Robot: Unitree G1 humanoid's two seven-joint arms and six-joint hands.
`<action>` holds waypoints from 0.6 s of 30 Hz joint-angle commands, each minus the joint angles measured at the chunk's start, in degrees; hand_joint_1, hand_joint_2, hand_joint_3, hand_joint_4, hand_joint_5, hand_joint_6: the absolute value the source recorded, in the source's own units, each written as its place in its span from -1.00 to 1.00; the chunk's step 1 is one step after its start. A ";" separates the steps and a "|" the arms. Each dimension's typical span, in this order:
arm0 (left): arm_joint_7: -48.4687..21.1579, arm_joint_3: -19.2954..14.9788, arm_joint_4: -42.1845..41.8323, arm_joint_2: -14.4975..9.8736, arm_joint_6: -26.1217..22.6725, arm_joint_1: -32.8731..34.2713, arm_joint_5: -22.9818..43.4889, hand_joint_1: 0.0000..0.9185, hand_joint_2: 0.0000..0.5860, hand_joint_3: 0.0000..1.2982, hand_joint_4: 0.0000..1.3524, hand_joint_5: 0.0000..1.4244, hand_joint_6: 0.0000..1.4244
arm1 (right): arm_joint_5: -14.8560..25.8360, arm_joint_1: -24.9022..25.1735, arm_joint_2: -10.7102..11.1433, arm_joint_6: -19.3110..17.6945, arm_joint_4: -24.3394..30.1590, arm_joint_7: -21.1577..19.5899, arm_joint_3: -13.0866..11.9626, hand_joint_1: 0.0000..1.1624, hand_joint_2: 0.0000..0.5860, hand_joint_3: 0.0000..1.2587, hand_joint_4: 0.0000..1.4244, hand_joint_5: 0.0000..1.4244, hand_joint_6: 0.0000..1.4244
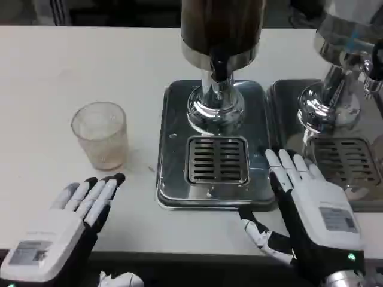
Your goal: Grasp the cup under the faucet to collect the drink, then remove the cup.
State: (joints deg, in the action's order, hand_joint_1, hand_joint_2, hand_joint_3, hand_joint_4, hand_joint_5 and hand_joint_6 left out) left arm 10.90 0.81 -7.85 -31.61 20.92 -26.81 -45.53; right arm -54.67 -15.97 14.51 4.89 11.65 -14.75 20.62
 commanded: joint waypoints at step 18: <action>1.53 -0.59 1.18 -0.60 1.27 0.36 1.25 -1.00 -0.91 -1.00 -1.00 -1.00 -1.00 | 0.31 0.63 0.26 -0.40 0.22 -0.41 -0.50 -0.13 0.42 -0.93 -1.00 -1.00 -1.00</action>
State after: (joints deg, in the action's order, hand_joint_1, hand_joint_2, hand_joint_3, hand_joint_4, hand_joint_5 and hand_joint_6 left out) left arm 10.94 0.81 -7.41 -32.07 21.21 -26.37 -45.28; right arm -54.61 -15.78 14.51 4.89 11.64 -14.77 20.58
